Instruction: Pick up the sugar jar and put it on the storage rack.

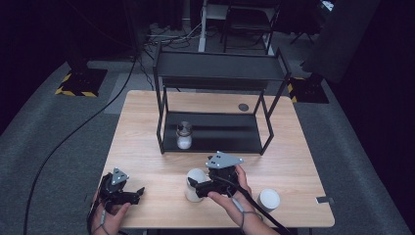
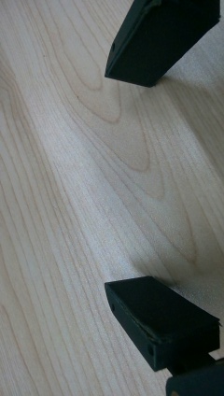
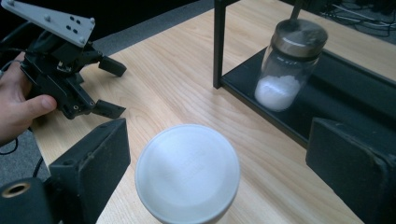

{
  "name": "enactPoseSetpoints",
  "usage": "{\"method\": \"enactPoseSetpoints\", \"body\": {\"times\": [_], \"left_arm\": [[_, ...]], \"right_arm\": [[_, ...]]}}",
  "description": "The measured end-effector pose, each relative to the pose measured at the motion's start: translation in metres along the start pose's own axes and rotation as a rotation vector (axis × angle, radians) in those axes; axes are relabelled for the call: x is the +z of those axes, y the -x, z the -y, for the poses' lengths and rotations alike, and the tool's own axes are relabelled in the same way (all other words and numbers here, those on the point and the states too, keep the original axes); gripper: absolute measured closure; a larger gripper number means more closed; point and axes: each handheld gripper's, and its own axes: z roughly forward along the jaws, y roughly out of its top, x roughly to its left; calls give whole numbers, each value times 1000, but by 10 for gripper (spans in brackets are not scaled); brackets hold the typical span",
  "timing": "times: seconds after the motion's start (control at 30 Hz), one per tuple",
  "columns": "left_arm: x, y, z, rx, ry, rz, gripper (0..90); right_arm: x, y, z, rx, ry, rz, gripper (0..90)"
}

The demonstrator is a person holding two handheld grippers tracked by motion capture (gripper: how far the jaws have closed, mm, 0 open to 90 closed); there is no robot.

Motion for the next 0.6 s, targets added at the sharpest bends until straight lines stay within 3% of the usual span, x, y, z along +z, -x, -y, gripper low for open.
{"method": "enactPoseSetpoints", "body": {"times": [0.6], "left_arm": [[0,0,0,0,0,0,13]], "right_arm": [[26,-5,6,-19,-37,-11,67]]}}
